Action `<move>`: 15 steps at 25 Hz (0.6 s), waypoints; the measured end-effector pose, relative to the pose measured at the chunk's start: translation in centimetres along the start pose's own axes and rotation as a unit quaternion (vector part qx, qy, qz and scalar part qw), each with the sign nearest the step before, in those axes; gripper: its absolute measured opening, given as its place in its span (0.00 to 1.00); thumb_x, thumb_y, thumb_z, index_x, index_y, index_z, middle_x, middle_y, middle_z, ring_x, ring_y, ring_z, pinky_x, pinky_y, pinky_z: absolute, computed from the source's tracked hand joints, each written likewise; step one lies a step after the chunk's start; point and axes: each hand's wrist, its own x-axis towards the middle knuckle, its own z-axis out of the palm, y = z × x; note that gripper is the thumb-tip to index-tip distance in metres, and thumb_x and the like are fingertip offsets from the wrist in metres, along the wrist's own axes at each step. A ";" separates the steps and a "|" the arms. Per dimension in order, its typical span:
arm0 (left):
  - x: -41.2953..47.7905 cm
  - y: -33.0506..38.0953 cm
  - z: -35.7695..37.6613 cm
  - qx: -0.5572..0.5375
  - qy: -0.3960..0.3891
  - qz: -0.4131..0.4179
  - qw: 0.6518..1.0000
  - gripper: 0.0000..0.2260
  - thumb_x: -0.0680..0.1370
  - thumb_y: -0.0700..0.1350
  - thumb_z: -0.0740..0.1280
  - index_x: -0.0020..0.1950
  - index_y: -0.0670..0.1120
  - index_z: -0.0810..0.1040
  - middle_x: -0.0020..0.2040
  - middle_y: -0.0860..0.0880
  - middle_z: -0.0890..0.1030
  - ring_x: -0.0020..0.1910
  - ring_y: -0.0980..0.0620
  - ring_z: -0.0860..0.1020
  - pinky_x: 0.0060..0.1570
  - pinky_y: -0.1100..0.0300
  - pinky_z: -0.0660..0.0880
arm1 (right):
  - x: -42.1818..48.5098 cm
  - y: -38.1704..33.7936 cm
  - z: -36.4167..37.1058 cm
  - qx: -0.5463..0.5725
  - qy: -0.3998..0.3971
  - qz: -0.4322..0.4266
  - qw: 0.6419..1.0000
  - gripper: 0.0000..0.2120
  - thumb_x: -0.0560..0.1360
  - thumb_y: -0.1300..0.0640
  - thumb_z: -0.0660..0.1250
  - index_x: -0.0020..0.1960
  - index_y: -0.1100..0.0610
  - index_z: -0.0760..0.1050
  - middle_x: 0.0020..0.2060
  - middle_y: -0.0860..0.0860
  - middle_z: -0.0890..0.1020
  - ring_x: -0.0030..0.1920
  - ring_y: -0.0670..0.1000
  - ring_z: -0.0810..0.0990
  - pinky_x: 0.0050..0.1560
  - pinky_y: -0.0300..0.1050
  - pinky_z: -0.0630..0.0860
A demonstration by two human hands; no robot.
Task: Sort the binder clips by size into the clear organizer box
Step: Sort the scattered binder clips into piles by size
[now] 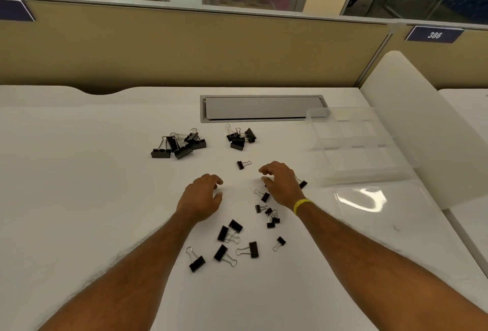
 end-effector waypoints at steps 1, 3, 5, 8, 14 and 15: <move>-0.5 0.1 0.0 0.001 -0.008 0.002 1.000 0.14 0.78 0.47 0.65 0.63 0.49 0.74 0.56 0.51 0.77 0.54 0.52 0.75 0.55 0.55 0.73 | -1.2 0.2 0.2 -0.001 -0.001 -0.009 1.000 0.10 0.77 0.60 0.66 0.56 0.53 0.78 0.50 0.47 0.80 0.54 0.50 0.75 0.60 0.50 0.69; -1.8 0.2 0.1 0.005 -0.022 0.005 1.000 0.14 0.78 0.48 0.65 0.63 0.49 0.74 0.56 0.52 0.77 0.54 0.53 0.75 0.55 0.56 0.73 | -3.5 0.3 0.7 -0.007 0.001 -0.022 1.000 0.09 0.76 0.59 0.66 0.56 0.53 0.79 0.49 0.48 0.80 0.54 0.51 0.75 0.59 0.52 0.70; -3.1 0.3 0.2 0.005 -0.039 0.002 0.999 0.12 0.78 0.48 0.64 0.62 0.50 0.74 0.54 0.53 0.76 0.53 0.53 0.75 0.52 0.57 0.73 | -5.4 -0.1 1.3 -0.010 -0.003 -0.028 1.000 0.09 0.76 0.59 0.67 0.56 0.53 0.79 0.49 0.48 0.80 0.54 0.51 0.75 0.60 0.52 0.69; -5.2 0.4 0.7 0.012 -0.063 0.000 0.998 0.12 0.78 0.48 0.63 0.61 0.51 0.74 0.51 0.53 0.76 0.50 0.54 0.75 0.48 0.60 0.71 | -7.8 -1.4 2.0 -0.019 -0.057 -0.084 0.995 0.12 0.75 0.58 0.68 0.58 0.52 0.78 0.49 0.48 0.79 0.54 0.50 0.74 0.60 0.51 0.70; -7.6 0.7 0.9 0.005 -0.111 0.019 0.994 0.19 0.76 0.38 0.61 0.66 0.50 0.73 0.58 0.50 0.75 0.53 0.56 0.73 0.56 0.59 0.72 | -8.9 -5.2 3.4 -0.160 -0.212 -0.173 0.949 0.23 0.75 0.63 0.63 0.69 0.53 0.70 0.56 0.53 0.74 0.55 0.54 0.72 0.56 0.50 0.71; -7.7 0.7 0.9 0.009 -0.121 0.027 0.992 0.21 0.75 0.37 0.61 0.67 0.50 0.73 0.58 0.50 0.74 0.54 0.56 0.72 0.55 0.59 0.72 | -8.8 -5.5 3.5 -0.169 -0.219 -0.172 0.946 0.23 0.75 0.64 0.63 0.69 0.53 0.70 0.55 0.53 0.74 0.54 0.55 0.72 0.54 0.50 0.71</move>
